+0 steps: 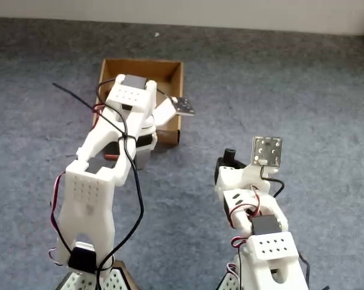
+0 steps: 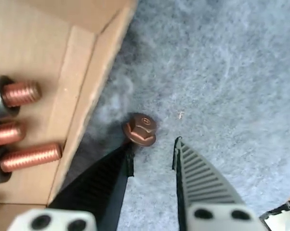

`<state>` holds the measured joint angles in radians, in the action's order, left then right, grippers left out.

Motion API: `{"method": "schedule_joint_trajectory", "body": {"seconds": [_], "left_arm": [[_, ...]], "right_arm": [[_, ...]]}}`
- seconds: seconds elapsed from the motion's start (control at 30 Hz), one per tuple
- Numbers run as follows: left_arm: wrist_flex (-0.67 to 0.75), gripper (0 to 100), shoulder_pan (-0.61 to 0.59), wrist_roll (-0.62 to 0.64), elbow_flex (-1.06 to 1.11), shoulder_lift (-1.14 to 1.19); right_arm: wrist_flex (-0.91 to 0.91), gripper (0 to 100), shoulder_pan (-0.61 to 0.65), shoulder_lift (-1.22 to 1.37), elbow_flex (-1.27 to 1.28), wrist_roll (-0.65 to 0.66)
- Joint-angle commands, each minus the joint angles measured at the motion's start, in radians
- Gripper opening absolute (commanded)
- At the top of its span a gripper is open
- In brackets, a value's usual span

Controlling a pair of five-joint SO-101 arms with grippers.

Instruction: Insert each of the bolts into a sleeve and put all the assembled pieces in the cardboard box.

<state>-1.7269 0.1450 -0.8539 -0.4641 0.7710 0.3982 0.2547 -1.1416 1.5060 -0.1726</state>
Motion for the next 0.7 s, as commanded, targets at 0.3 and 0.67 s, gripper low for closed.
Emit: {"method": "schedule_joint_trajectory", "body": {"seconds": [0.3, 0.67], "left_arm": [[0.104, 12, -0.051, -0.018, -0.008, 0.045], [0.166, 12, -0.082, -0.017, -0.008, 0.038]], "right_arm": [[-0.022, 0.4, -0.012, -0.024, -0.018, 0.04], [-0.022, 0.4, -0.012, -0.024, -0.018, 0.041]]}}
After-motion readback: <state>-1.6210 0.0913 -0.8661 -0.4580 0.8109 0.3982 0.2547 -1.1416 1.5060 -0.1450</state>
